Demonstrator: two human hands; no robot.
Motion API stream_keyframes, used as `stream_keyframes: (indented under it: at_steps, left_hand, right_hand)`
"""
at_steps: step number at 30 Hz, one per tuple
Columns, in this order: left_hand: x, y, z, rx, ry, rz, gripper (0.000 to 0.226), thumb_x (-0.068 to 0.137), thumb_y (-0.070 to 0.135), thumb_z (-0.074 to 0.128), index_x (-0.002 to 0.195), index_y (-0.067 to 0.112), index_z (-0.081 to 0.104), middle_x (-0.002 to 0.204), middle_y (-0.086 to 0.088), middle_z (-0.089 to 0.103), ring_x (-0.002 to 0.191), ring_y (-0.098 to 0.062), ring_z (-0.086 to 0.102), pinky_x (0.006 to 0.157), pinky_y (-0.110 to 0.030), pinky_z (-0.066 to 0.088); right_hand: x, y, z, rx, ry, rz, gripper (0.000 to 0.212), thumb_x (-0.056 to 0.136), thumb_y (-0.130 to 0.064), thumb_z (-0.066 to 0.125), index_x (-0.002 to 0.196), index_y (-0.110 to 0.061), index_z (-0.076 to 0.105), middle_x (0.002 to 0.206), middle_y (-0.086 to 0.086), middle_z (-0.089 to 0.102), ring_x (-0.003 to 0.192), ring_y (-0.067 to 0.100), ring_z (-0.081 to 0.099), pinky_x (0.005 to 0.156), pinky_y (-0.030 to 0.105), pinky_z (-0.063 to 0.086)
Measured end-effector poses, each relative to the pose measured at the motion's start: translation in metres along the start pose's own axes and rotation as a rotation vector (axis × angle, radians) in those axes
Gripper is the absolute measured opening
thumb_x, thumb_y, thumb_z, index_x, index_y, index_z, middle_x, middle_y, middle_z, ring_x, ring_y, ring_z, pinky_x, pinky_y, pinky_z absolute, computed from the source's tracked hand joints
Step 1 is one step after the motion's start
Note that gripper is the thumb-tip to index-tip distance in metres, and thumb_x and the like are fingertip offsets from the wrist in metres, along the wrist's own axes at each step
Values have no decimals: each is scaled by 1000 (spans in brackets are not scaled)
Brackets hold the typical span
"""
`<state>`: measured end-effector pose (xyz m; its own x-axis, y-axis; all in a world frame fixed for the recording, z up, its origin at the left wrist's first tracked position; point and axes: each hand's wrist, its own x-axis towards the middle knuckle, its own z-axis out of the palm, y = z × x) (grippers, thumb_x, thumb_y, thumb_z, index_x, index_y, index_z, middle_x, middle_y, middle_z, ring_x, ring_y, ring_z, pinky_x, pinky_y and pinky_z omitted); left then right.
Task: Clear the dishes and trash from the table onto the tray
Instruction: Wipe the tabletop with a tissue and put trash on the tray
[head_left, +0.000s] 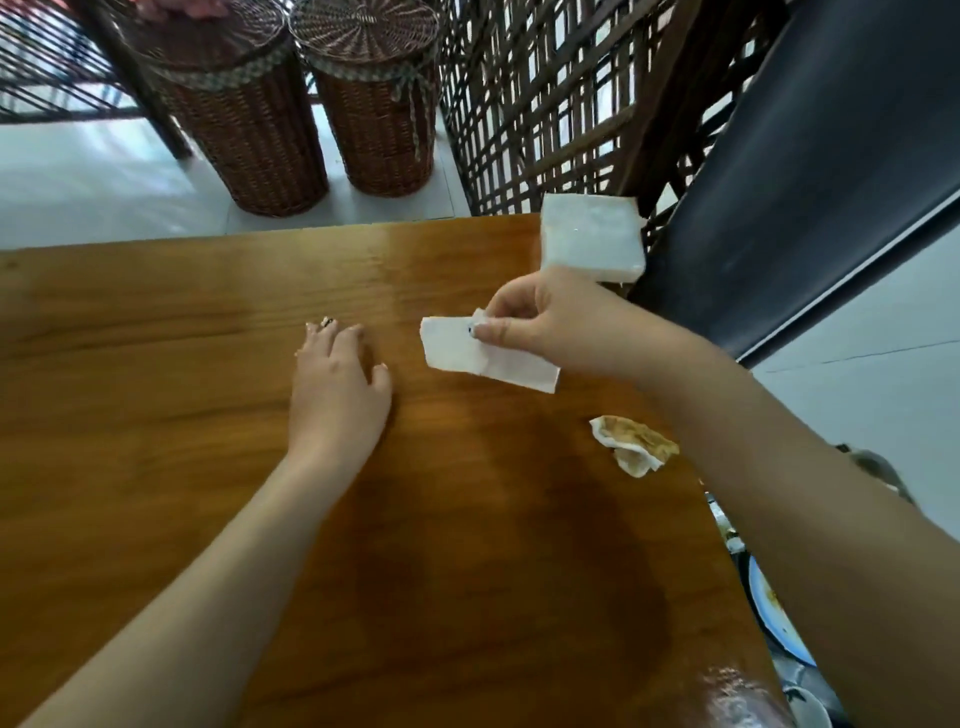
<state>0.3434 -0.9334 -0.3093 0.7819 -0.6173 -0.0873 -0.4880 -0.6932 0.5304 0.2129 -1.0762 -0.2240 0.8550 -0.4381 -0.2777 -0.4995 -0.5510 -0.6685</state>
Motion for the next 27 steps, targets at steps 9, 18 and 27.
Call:
stream_keyframes:
  at_steps: [9, 18, 27]
  left_hand:
    - [-22, -46, -13, 83, 38, -48, 51, 99, 23, 44, 147, 8, 33, 157, -10, 21, 148, -22, 5, 121, -36, 4]
    - [-30, -51, 2, 116, 117, -9, 49, 101, 24, 36, 146, 5, 33, 158, -12, 20, 148, -21, 4, 120, -33, 0]
    - [-30, -52, 5, 146, 133, 2, 47, 100, 24, 36, 143, 5, 36, 157, -14, 22, 148, -23, 8, 120, -34, 3]
  right_hand:
    - [2, 31, 54, -30, 298, 131, 24, 94, -31, 57, 108, -14, 66, 105, -1, 64, 92, 10, 54, 70, 21, 45]
    - [-2, 49, 71, -315, 507, 49, 46, 86, -42, 65, 128, -22, 59, 126, 1, 54, 116, 21, 42, 91, 29, 33]
    - [-14, 43, 82, -264, 282, -25, 49, 87, -40, 63, 132, -21, 57, 129, -2, 53, 123, 19, 36, 104, 36, 33]
